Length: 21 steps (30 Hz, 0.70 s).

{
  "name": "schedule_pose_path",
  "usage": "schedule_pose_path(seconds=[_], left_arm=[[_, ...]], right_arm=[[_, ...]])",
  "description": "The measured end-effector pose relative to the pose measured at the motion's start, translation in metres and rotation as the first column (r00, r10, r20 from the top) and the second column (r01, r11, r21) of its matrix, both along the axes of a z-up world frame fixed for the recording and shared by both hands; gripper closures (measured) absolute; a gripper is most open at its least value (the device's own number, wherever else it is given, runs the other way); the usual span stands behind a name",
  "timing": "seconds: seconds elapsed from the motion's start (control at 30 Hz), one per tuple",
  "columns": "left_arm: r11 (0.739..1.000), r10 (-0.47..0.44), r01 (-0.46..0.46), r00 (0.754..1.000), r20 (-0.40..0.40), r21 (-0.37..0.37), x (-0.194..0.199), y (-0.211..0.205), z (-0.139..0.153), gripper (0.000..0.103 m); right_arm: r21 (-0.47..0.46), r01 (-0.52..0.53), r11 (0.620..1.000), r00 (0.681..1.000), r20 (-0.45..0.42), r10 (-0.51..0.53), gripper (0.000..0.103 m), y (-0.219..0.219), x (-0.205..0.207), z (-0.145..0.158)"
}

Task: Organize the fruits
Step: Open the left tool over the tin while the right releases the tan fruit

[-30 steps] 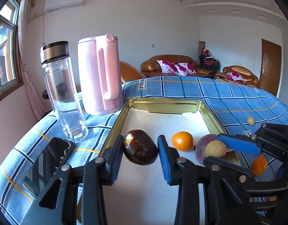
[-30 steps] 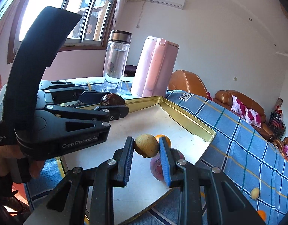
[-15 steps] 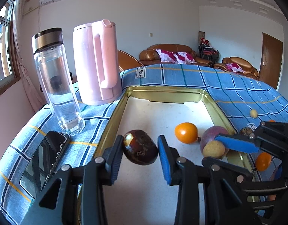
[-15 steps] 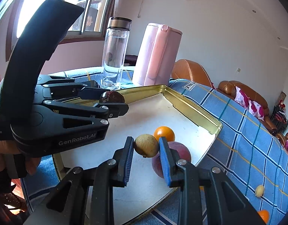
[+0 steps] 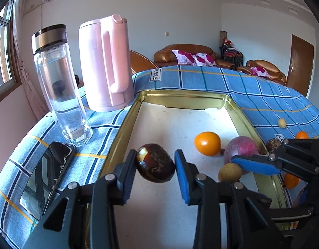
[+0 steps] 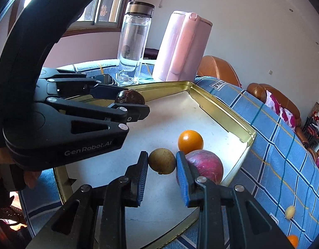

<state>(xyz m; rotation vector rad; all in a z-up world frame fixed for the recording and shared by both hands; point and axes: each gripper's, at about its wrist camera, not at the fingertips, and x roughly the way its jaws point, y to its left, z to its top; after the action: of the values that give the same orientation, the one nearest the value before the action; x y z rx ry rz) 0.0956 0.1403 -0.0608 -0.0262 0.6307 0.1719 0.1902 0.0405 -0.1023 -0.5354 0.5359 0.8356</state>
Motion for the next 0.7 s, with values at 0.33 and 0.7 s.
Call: schedule_pose_path(seconds=[0.33, 0.7], left_arm=[[1.0, -0.001, 0.001, 1.0, -0.001, 0.003, -0.0005, -0.0003, -0.0006, 0.064], [1.0, 0.016, -0.017, 1.0, 0.025, 0.025, -0.0061, -0.0022, 0.0013, 0.046]], right_arm=[[-0.001, 0.001, 1.0, 1.0, 0.003, -0.001, 0.074, -0.0004, -0.001, 0.0004], [0.008, -0.006, 1.0, 1.0, 0.023, 0.006, 0.071, -0.0021, -0.0066, 0.002]])
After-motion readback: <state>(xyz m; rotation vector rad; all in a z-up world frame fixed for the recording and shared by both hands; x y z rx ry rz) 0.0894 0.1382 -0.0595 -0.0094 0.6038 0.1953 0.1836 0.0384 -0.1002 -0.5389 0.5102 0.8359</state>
